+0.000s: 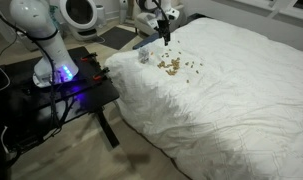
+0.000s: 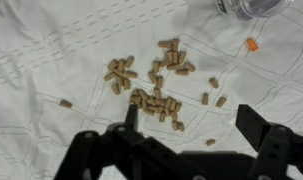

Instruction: Pick some objects from the bed and put them in the clear bottle

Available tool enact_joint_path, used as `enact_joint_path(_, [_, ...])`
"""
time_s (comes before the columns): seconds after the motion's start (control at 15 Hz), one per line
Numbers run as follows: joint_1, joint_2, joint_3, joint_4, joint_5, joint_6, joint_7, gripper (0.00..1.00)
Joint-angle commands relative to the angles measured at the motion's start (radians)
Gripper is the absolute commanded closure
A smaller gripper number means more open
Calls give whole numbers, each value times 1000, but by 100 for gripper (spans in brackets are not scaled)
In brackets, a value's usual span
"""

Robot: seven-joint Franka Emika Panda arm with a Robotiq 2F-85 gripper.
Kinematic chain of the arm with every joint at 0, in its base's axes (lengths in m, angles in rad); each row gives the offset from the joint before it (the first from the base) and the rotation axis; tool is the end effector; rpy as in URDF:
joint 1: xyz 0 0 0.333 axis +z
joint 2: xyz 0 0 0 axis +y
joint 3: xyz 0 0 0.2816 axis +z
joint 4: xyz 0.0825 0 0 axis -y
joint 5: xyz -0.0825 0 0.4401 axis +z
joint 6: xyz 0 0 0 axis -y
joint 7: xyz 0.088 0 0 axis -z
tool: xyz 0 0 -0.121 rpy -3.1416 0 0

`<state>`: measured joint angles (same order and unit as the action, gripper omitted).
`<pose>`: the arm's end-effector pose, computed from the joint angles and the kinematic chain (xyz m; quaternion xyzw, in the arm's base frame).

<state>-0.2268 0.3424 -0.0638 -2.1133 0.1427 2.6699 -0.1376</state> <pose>0.5990 -0.1836 0.1831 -0.9849 0.1323 -0.1111 0.0051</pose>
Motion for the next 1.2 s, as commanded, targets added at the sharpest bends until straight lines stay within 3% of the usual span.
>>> enact_joint_path(0.0, [-13,105,9,137,11,-84,-31,0])
enact_joint_path(0.53, [-8,322,3,365,-28,-210,-8,0])
enact_joint_path(1.13, [0,466,6,466,-39,-254,-1,0])
